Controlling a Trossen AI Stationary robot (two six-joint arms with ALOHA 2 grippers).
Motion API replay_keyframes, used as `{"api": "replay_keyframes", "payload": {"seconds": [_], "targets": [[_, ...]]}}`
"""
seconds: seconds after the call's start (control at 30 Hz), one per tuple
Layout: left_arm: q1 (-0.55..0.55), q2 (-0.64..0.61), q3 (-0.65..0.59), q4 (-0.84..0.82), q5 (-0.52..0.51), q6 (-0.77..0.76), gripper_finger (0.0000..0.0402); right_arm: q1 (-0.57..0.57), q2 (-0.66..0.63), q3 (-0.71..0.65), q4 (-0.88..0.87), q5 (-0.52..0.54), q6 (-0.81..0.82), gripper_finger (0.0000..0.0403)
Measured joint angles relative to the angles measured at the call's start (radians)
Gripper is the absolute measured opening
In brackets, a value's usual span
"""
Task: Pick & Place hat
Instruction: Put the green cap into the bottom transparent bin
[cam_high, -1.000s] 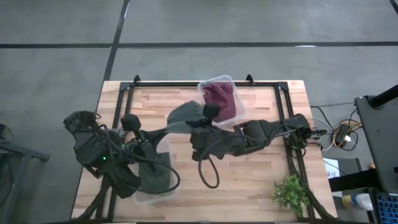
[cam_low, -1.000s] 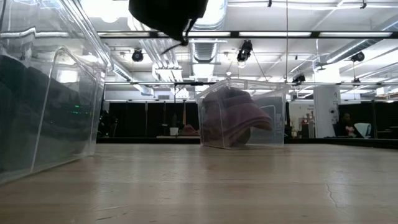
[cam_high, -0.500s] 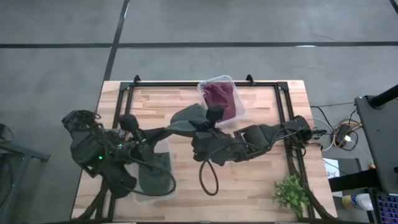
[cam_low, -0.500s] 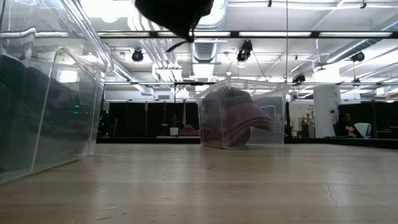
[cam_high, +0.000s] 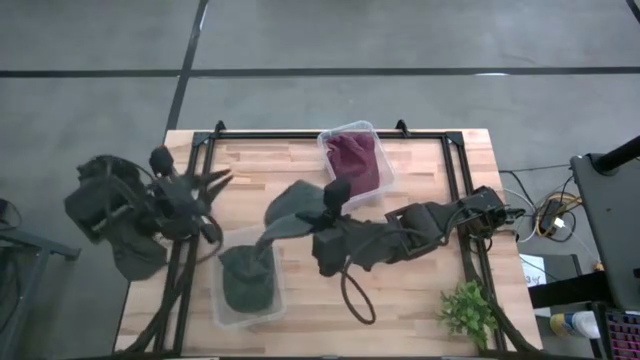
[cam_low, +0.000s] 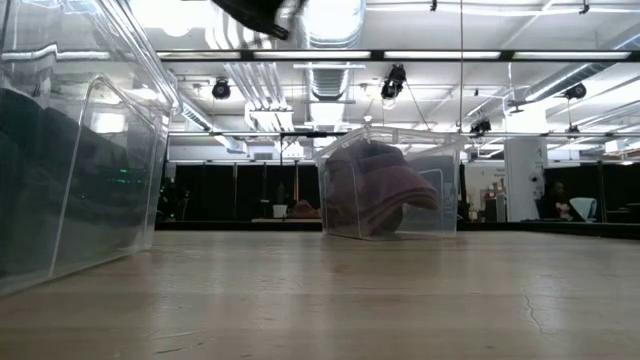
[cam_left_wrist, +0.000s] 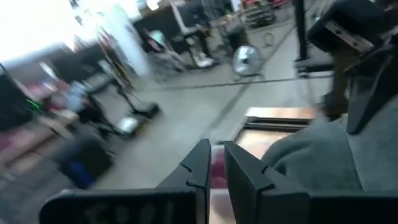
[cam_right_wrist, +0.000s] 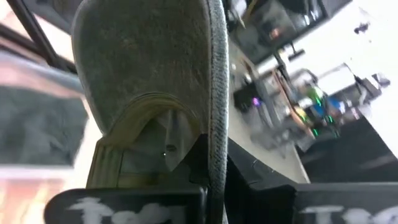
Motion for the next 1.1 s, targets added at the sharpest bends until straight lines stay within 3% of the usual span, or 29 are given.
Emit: {"api": "replay_keyframes", "payload": {"seconds": [0.17,0.27,0.47,0.67,0.77,0.93,1.1], "targets": [[-0.001,-0.034,0.0,0.004,0.148,-0.111,0.0039,0.035,0.032,0.0,0.219,-0.024,-0.2,0.0009],[0.0,-0.031,-0.001,0.022,0.182,-0.116,0.0039,0.064,0.053,-0.002,0.376,-0.056,-0.326,0.001],[-0.001,-0.041,-0.002,0.07,0.236,-0.116,0.0039,0.093,0.129,-0.002,0.562,-0.204,-0.373,0.0011],[-0.002,-0.056,-0.002,0.099,0.252,-0.123,0.0039,0.091,0.244,-0.002,0.797,-0.173,-0.501,0.0011],[-0.002,-0.056,-0.002,0.099,0.269,-0.124,0.0039,0.091,0.296,-0.002,0.901,-0.109,-0.522,0.0012],[-0.002,-0.056,-0.002,0.099,0.287,-0.125,0.0039,0.087,0.355,-0.002,0.955,-0.071,-0.48,0.0012],[-0.002,-0.056,-0.002,0.097,0.288,-0.124,0.0039,0.083,0.399,-0.002,0.956,0.036,-0.473,0.0013]]}}
